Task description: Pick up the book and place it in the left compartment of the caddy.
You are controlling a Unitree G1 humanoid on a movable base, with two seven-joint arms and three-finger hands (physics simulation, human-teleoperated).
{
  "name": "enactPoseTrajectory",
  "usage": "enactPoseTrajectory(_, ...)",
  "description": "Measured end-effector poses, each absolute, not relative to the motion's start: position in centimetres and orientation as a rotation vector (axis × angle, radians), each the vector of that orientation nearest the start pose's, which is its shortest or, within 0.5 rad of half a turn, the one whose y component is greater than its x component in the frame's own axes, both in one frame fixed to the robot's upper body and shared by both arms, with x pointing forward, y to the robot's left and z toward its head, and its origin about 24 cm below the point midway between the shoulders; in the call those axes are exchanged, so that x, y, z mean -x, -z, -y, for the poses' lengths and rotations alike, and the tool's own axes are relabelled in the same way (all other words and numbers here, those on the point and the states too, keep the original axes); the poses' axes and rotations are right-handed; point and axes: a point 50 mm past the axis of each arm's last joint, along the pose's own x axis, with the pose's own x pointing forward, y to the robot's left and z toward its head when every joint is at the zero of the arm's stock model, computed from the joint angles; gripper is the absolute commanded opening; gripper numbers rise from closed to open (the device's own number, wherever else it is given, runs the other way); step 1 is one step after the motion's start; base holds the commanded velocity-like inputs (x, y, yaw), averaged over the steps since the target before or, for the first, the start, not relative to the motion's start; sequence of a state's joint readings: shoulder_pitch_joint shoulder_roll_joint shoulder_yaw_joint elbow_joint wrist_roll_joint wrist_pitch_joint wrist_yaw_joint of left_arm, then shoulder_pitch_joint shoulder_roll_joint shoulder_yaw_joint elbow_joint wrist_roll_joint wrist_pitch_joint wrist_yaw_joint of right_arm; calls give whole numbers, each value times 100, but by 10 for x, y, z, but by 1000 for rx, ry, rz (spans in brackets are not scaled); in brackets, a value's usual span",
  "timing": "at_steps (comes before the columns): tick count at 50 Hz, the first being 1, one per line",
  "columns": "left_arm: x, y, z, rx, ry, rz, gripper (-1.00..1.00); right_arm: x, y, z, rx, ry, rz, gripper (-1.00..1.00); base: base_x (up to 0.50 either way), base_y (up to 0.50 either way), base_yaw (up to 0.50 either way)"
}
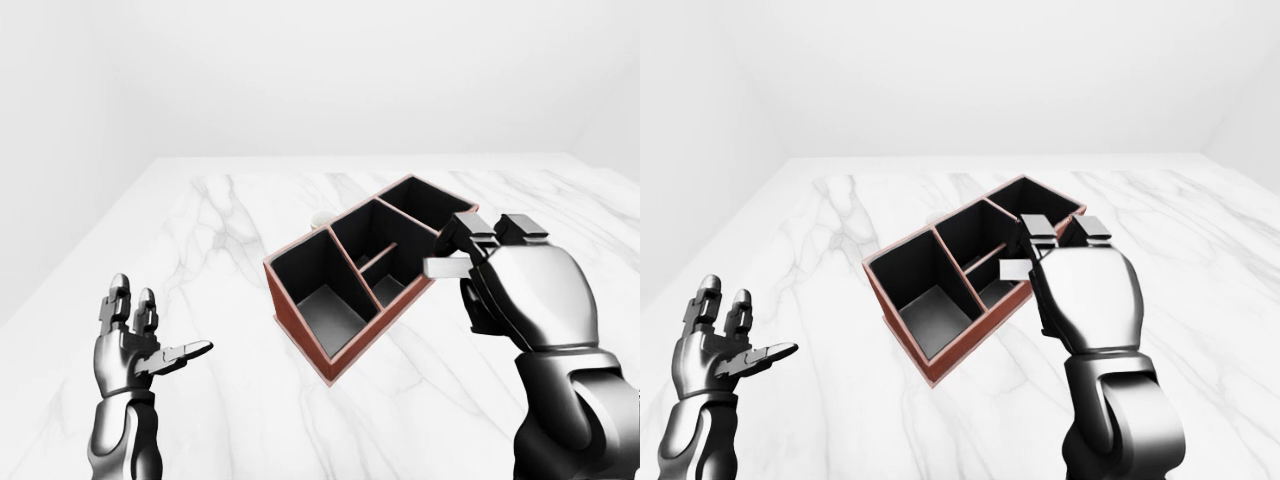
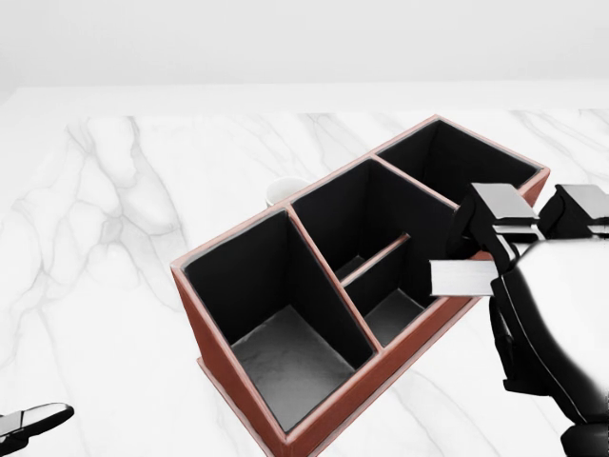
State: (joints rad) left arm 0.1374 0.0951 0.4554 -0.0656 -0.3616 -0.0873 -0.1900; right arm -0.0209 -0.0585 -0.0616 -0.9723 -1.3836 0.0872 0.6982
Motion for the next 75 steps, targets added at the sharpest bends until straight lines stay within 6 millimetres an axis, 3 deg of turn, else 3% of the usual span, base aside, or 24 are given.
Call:
enactPoseTrajectory(18, -199, -49, -276, 178, -304, 135, 100, -173, -229, 128, 1514, 42, 504, -100, 0, 0, 0)
enactPoseTrajectory(38, -199, -52, -276, 173, -306, 143, 100, -170, -242, 114, 1520, -81, 693, -100, 0, 0, 0)
enactPoseTrajectory(59, -200, -50, -276, 170, -306, 136, 100, -168, -263, 120, 1399, -150, 837, -100, 0, 0, 0)
enactPoseTrajectory(75, -199, -51, -275, 165, -307, 138, 100, -170, -267, 134, 1123, -328, 892, -100, 0, 0, 0)
